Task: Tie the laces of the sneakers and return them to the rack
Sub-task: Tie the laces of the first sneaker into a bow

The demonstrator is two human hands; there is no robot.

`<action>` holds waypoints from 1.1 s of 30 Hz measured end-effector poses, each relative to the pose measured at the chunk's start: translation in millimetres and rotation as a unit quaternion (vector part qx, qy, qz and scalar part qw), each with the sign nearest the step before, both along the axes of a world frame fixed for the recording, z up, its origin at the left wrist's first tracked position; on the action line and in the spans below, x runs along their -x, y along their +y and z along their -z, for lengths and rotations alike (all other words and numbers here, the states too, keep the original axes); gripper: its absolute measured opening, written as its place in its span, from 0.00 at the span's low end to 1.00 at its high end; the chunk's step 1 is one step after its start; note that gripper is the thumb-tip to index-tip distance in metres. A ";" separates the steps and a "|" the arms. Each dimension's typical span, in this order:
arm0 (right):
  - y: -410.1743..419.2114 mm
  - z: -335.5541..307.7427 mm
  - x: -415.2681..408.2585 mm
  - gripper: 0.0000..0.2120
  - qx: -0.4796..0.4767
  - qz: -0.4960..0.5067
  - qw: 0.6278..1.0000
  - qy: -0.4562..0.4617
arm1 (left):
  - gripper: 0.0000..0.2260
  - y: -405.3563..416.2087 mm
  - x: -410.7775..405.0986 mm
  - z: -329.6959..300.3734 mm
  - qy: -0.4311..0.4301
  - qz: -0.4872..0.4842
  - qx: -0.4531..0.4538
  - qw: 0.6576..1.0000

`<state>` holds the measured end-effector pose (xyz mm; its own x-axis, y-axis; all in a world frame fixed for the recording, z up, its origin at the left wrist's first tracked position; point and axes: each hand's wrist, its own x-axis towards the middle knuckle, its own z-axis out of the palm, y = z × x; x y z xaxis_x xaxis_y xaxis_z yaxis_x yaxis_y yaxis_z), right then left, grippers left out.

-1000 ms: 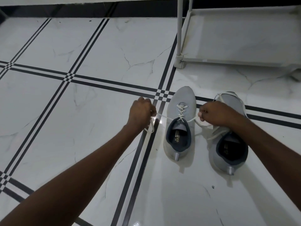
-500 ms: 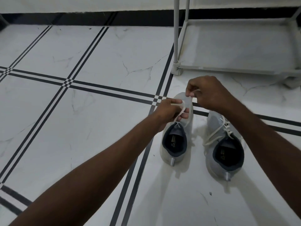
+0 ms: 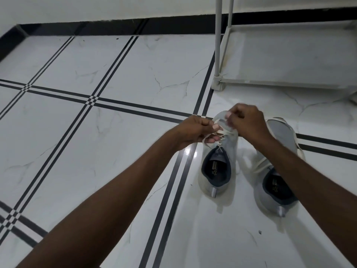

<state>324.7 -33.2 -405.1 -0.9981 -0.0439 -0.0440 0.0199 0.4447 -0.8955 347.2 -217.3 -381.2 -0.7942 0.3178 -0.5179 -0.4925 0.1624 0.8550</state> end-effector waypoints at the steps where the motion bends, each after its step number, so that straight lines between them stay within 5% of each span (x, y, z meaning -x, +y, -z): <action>1: -1.4 0.3 -1.2 0.05 0.051 -0.035 0.996 -0.062 | 0.10 -3.0 1.8 -3.4 0.009 0.007 0.003 1.000; 4: -3.8 1.7 -4.2 0.11 0.125 -0.112 0.968 -0.188 | 0.08 -11.6 9.8 -9.0 0.115 0.084 0.123 0.982; 8: -3.5 10.1 -3.8 0.11 0.147 -0.180 0.946 -0.226 | 0.02 -2.3 13.6 -0.9 0.359 0.180 0.367 0.839; 10: -5.1 12.7 -2.4 0.11 0.173 -0.181 0.932 -0.263 | 0.05 8.7 6.8 8.5 0.430 0.175 0.395 0.793; 16: -9.3 14.9 -0.9 0.09 0.209 -0.138 0.915 -0.316 | 0.06 18.5 -7.3 28.0 0.503 0.049 0.448 0.738; 17: -8.6 15.1 -1.1 0.09 0.201 -0.114 0.926 -0.299 | 0.06 16.4 -7.0 29.5 0.486 0.014 0.447 0.751; 20: -5.7 15.2 2.3 0.07 0.046 -0.040 0.986 -0.153 | 0.04 10.5 -6.6 33.7 0.356 -0.116 0.345 0.861; 23: 5.4 7.0 9.0 0.08 -0.096 -0.045 0.992 -0.062 | 0.06 3.7 -9.1 40.8 0.196 -0.227 0.209 0.931; 27: 42.8 0.8 25.8 0.03 -0.087 -0.084 0.968 -0.219 | 0.09 -10.0 -11.4 44.4 0.041 -0.319 0.152 0.934; 30: 68.0 0.3 35.0 0.12 -0.273 -0.149 0.941 -0.130 | 0.14 -23.0 -11.0 50.9 -0.019 -0.312 0.176 0.933; 33: 72.1 -0.5 30.0 0.14 -0.341 -0.206 0.908 -0.127 | 0.25 -27.6 -10.1 59.8 0.020 -0.190 0.297 0.936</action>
<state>294.7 38.9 -404.6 -0.8571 -0.2874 -0.4275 -0.1064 0.9107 -0.3991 357.2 -245.0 -441.0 -0.8141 -0.3260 -0.4805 -0.5805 0.4349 0.6885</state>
